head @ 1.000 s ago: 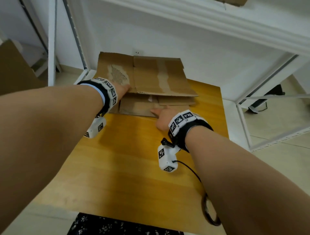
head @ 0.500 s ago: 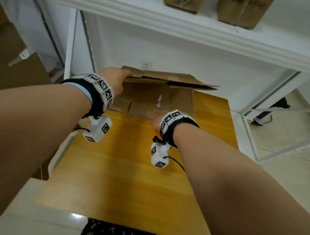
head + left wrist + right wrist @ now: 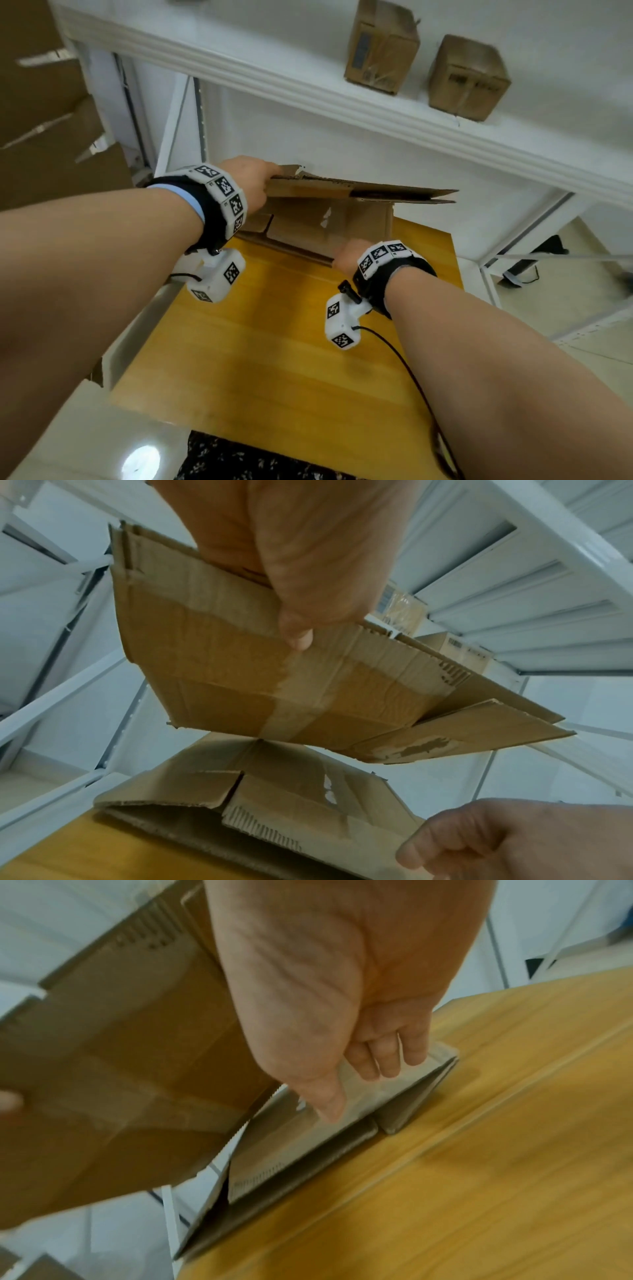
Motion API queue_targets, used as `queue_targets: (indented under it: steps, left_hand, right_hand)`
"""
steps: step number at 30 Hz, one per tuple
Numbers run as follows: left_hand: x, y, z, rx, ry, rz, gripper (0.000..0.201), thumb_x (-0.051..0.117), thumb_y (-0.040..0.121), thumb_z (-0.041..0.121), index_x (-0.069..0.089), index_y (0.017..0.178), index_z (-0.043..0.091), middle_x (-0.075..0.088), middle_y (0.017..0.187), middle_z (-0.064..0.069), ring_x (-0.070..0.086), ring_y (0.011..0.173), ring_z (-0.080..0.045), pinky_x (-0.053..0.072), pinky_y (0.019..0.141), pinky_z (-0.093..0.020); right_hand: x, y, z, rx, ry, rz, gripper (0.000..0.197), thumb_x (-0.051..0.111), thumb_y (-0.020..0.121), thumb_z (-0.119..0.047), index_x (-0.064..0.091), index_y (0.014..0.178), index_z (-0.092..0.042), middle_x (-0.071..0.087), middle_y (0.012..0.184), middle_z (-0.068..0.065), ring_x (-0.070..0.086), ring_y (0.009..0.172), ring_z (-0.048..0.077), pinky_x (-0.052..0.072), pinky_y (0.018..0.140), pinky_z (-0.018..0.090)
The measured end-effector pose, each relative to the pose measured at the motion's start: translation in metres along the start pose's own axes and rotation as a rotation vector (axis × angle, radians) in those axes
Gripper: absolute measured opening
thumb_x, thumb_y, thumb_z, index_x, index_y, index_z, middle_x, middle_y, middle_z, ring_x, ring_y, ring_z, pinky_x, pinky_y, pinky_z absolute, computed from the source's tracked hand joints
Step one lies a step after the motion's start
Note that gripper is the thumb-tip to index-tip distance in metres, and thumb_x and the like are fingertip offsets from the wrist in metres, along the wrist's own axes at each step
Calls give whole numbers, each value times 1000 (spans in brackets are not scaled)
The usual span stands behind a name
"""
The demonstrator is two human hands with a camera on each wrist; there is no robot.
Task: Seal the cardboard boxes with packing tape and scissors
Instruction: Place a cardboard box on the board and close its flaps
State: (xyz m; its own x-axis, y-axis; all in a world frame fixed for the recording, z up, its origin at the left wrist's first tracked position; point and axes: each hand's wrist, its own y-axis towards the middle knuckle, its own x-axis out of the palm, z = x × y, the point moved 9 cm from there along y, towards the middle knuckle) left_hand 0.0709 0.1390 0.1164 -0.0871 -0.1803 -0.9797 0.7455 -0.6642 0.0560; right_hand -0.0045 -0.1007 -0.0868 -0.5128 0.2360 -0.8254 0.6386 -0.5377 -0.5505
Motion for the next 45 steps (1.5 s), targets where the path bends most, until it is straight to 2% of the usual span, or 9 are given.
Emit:
queue_targets:
  steps: [7, 11, 15, 17, 22, 28, 35, 38, 45]
  left_hand:
    - [-41, -38, 29, 23, 63, -72, 33, 44, 92, 5, 57, 121, 15, 57, 97, -5, 54, 86, -26, 39, 68, -31]
    - [-59, -59, 43, 37, 115, -135, 39, 41, 94, 2, 55, 129, 13, 60, 119, -12, 57, 99, -29, 42, 73, -31]
    - [-76, -76, 58, 51, 152, -154, 41, 44, 94, 2, 53, 133, 12, 59, 125, -14, 57, 109, -32, 45, 80, -33]
    - [-86, -82, 66, 54, 163, -175, 41, 45, 94, 2, 53, 134, 10, 58, 127, -14, 56, 111, -32, 45, 83, -34]
    - [-105, -95, 83, 80, 269, -182, 44, 48, 96, 6, 47, 140, 12, 52, 138, -10, 50, 123, -28, 38, 86, -29]
    - [-83, -103, 85, 89, 337, -247, 48, 42, 97, 2, 43, 143, 12, 48, 143, -10, 48, 127, -27, 41, 96, -31]
    - [-64, -102, 67, 86, 337, -293, 51, 35, 96, -3, 49, 140, 19, 56, 133, -9, 54, 118, -26, 40, 80, -23]
    - [-63, -99, 62, 72, 320, -306, 50, 39, 96, -2, 48, 141, 19, 55, 135, -8, 52, 120, -25, 40, 85, -25]
    - [-101, -81, 51, 37, 254, -203, 46, 45, 95, -3, 50, 138, 12, 53, 137, -10, 49, 123, -28, 35, 82, -27]
  right_hand:
    - [-72, -162, 63, 40, 338, 312, 14, 55, 88, -21, 65, 86, -11, 68, 90, 8, 65, 79, 24, 55, 75, 33]
    - [-81, -194, 110, 29, 740, 376, 42, 69, 70, -23, 67, 110, -9, 70, 108, 12, 70, 96, 28, 60, 83, 41]
    - [-101, -249, 126, 83, 664, 436, 19, 64, 82, -17, 73, 93, -4, 74, 90, 12, 71, 81, 27, 60, 71, 36]
    - [-125, -281, 136, 143, 543, 616, 18, 57, 84, -14, 72, 81, -4, 72, 79, 9, 66, 69, 25, 51, 57, 29]
    - [-159, -334, 143, -40, 662, 939, 14, 57, 88, -25, 61, 101, -20, 63, 98, 1, 60, 86, 23, 43, 69, 29]
    - [-138, -322, 103, -227, 490, 745, 22, 63, 92, -38, 66, 106, -22, 66, 104, -3, 61, 98, 18, 47, 78, 30]
    - [-139, -316, 68, -307, 392, 585, 29, 65, 90, -50, 71, 99, -24, 68, 86, -9, 65, 85, 10, 46, 69, 26]
    - [-143, -315, 45, -364, 294, 519, 36, 68, 87, -51, 71, 110, -24, 64, 100, -9, 59, 97, 12, 42, 80, 28]
    - [-171, -321, 43, -385, 372, 624, 41, 62, 90, -55, 66, 119, -26, 59, 107, -8, 56, 103, 12, 41, 86, 29]
